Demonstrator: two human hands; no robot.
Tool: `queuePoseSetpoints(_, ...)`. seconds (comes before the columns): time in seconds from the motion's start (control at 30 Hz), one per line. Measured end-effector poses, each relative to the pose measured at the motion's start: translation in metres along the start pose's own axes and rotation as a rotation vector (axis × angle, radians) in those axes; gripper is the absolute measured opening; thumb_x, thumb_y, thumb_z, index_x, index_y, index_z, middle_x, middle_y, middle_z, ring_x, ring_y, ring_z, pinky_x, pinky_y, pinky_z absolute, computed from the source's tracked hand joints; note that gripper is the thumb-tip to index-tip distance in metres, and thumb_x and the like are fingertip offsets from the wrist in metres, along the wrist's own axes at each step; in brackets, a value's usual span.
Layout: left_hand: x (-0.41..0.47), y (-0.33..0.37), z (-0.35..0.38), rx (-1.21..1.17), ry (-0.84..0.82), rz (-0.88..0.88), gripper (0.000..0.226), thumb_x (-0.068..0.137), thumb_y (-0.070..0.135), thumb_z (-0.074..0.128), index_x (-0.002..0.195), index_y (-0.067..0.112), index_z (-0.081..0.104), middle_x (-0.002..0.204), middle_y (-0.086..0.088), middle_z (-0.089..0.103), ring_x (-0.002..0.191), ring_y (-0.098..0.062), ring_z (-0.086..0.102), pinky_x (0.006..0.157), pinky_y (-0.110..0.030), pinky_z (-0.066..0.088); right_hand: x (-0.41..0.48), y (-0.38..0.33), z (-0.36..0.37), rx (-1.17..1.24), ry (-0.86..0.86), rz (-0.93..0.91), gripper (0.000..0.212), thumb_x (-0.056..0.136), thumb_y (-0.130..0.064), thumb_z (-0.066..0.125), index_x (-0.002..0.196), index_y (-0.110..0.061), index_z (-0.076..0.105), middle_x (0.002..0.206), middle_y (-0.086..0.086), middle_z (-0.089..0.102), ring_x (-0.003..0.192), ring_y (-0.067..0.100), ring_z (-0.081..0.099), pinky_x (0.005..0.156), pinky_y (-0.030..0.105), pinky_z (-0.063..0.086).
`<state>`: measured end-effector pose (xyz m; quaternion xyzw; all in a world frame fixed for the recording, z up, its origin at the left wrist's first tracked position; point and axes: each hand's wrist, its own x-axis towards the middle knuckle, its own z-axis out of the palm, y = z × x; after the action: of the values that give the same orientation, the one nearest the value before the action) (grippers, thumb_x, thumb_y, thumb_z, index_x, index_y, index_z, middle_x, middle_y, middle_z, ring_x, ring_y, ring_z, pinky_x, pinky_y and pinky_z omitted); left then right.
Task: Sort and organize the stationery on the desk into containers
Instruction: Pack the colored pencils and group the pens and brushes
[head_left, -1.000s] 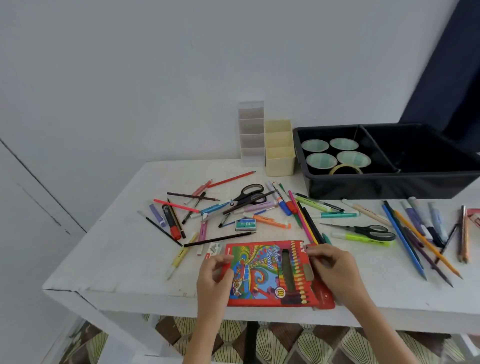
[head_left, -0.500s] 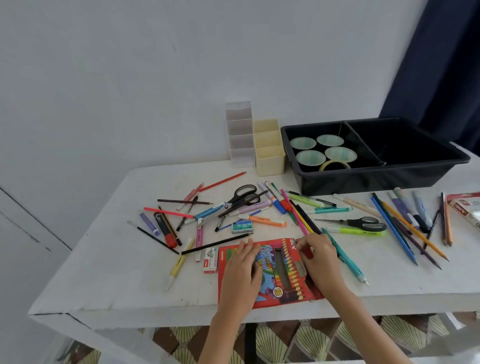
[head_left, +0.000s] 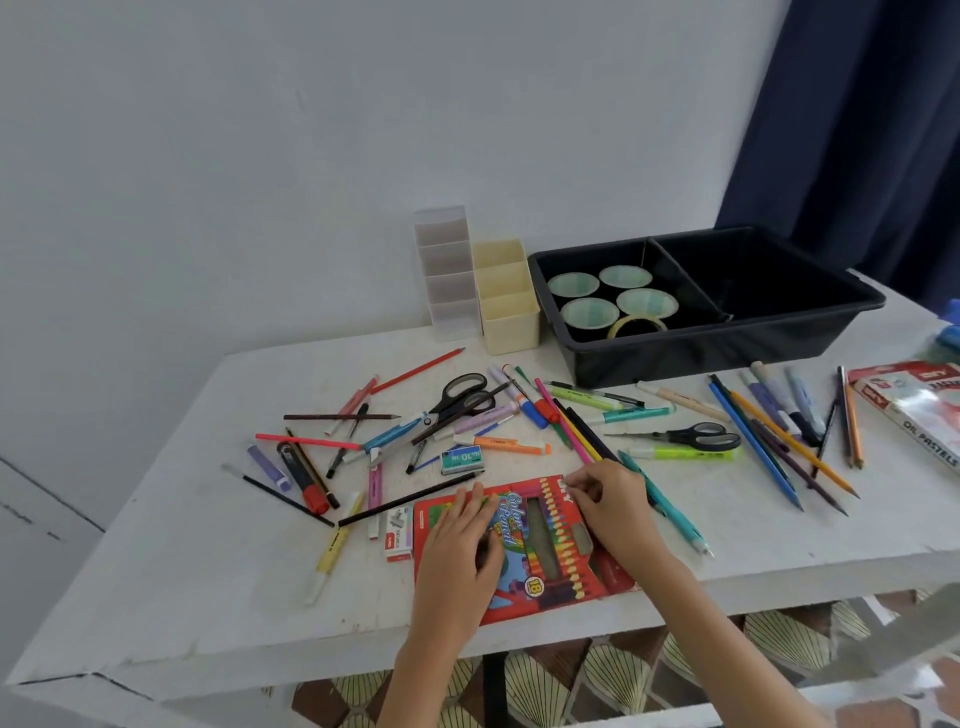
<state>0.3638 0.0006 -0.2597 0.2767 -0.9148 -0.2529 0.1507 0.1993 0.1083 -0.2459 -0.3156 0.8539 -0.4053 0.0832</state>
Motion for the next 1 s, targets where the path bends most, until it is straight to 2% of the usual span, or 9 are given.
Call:
queuePoseSetpoints(0.1, 0.002, -0.001, 0.0, -0.037, 0.004, -0.007, 0.044, 0.099, 0.034, 0.038, 0.142, 0.035, 0.03, 0.147, 0.025, 0.01, 0.136, 0.009, -0.001, 0.112, -0.018, 0.003, -0.003, 0.004, -0.005, -0.017, 0.143, 0.035, 0.013, 0.091, -0.013, 0.059, 0.101, -0.016, 0.067, 0.098, -0.004, 0.06, 0.089, 0.008, 0.054, 0.078, 0.017, 0.041)
queuePoseSetpoints(0.17, 0.004, -0.004, -0.002, -0.038, 0.007, -0.007, 0.044, 0.099, 0.034, 0.039, 0.142, 0.035, 0.031, 0.145, 0.026, 0.011, 0.135, 0.009, 0.001, 0.111, -0.019, 0.003, -0.004, 0.007, -0.007, -0.034, 0.243, 0.052, 0.015, 0.091, -0.016, 0.058, 0.103, -0.013, 0.066, 0.099, -0.001, 0.059, 0.09, 0.012, 0.055, 0.077, 0.022, 0.042)
queuePoseSetpoints(0.27, 0.006, -0.007, -0.005, -0.042, 0.011, -0.014, 0.043, 0.098, 0.034, 0.041, 0.141, 0.033, 0.034, 0.145, 0.025, 0.014, 0.134, 0.009, 0.004, 0.111, -0.02, 0.006, -0.002, 0.011, -0.007, -0.107, 0.186, 0.1, 0.021, 0.091, -0.023, 0.059, 0.105, -0.011, 0.067, 0.099, 0.0, 0.055, 0.085, 0.011, 0.051, 0.077, 0.024, 0.045)
queuePoseSetpoints(0.4, 0.006, -0.009, -0.006, -0.049, 0.029, -0.011, 0.043, 0.098, 0.033, 0.042, 0.141, 0.031, 0.037, 0.148, 0.022, 0.019, 0.134, 0.009, 0.006, 0.109, -0.018, 0.007, 0.002, 0.01, -0.003, -0.199, 0.152, 0.101, 0.024, 0.093, -0.025, 0.056, 0.109, -0.012, 0.068, 0.105, 0.003, 0.056, 0.091, 0.014, 0.054, 0.08, 0.029, 0.05)
queuePoseSetpoints(0.57, 0.007, -0.01, -0.005, -0.033, 0.038, -0.003, 0.043, 0.098, 0.034, 0.043, 0.141, 0.032, 0.037, 0.148, 0.021, 0.021, 0.133, 0.01, 0.007, 0.108, -0.018, 0.006, 0.008, 0.007, -0.009, -0.174, 0.176, 0.117, 0.02, 0.094, -0.02, 0.054, 0.107, -0.011, 0.067, 0.108, 0.005, 0.057, 0.084, 0.01, 0.05, 0.074, 0.022, 0.045)
queuePoseSetpoints(0.7, 0.009, -0.012, -0.006, -0.042, 0.028, -0.009, 0.043, 0.098, 0.034, 0.043, 0.14, 0.032, 0.037, 0.149, 0.019, 0.024, 0.133, 0.01, 0.007, 0.109, -0.02, 0.007, 0.018, -0.001, -0.009, -0.299, 0.066, 0.113, 0.023, 0.093, -0.031, 0.056, 0.106, -0.014, 0.065, 0.104, 0.001, 0.056, 0.085, 0.012, 0.056, 0.076, 0.028, 0.052)
queuePoseSetpoints(0.77, 0.01, -0.013, -0.007, -0.051, 0.026, -0.009, 0.043, 0.097, 0.035, 0.043, 0.14, 0.032, 0.038, 0.15, 0.017, 0.025, 0.134, 0.009, 0.008, 0.11, -0.021, 0.008, 0.021, -0.003, -0.007, -0.336, 0.067, 0.113, 0.023, 0.093, -0.03, 0.056, 0.106, -0.014, 0.065, 0.104, 0.002, 0.057, 0.085, 0.012, 0.056, 0.075, 0.03, 0.053)
queuePoseSetpoints(0.9, 0.013, -0.017, -0.01, -0.062, 0.03, -0.028, 0.044, 0.097, 0.037, 0.043, 0.14, 0.033, 0.039, 0.15, 0.018, 0.025, 0.136, 0.007, 0.01, 0.112, -0.025, 0.011, 0.018, 0.003, -0.019, -0.141, 0.211, 0.117, 0.017, 0.091, -0.02, 0.059, 0.102, -0.01, 0.067, 0.103, 0.004, 0.063, 0.081, 0.011, 0.055, 0.071, 0.022, 0.047)
queuePoseSetpoints(1.0, 0.013, -0.017, -0.011, -0.075, 0.032, -0.039, 0.043, 0.097, 0.036, 0.044, 0.139, 0.033, 0.04, 0.148, 0.021, 0.024, 0.138, 0.004, 0.013, 0.114, -0.028, 0.014, 0.008, 0.012, -0.045, 0.029, 0.281, 0.135, 0.015, 0.09, -0.008, 0.059, 0.101, -0.003, 0.068, 0.095, 0.007, 0.067, 0.077, 0.012, 0.055, 0.071, 0.022, 0.043)
